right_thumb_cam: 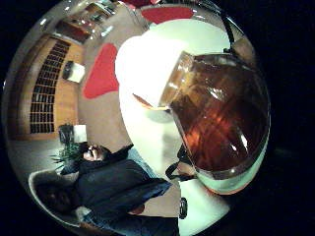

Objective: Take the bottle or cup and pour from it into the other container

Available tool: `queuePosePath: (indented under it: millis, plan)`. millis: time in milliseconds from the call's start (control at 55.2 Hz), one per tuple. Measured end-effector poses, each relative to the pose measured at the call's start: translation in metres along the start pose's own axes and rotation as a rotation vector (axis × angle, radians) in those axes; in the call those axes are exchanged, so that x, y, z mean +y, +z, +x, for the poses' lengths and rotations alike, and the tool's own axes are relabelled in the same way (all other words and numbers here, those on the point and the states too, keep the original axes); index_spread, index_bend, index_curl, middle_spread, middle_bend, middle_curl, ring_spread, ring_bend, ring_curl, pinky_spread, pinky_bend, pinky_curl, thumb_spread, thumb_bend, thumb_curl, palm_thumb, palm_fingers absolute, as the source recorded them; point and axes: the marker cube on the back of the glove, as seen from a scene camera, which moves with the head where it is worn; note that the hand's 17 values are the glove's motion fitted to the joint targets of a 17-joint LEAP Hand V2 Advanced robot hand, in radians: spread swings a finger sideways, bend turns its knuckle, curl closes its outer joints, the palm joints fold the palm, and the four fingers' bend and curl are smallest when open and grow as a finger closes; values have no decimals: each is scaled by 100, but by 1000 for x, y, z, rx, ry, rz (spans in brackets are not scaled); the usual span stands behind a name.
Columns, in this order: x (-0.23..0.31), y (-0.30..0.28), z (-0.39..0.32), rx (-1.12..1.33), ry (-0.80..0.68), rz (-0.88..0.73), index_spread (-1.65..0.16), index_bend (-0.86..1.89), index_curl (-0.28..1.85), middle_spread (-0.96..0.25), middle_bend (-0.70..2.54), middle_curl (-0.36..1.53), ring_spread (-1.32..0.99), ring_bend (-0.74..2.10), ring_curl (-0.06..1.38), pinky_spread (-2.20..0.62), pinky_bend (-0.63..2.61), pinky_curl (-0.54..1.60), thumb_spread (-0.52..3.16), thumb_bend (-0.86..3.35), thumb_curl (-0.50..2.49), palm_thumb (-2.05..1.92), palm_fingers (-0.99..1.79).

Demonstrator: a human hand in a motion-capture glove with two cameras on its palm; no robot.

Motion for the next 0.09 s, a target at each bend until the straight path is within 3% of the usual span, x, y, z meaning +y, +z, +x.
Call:
queuePosePath:
  millis: [91]
  plan:
    - [15, -3, 11, -98, 2, 103, -25, 12, 31, -22, 34, 49, -19, 72, 44, -12, 49, 38, 41, -4, 70, 86, 120]
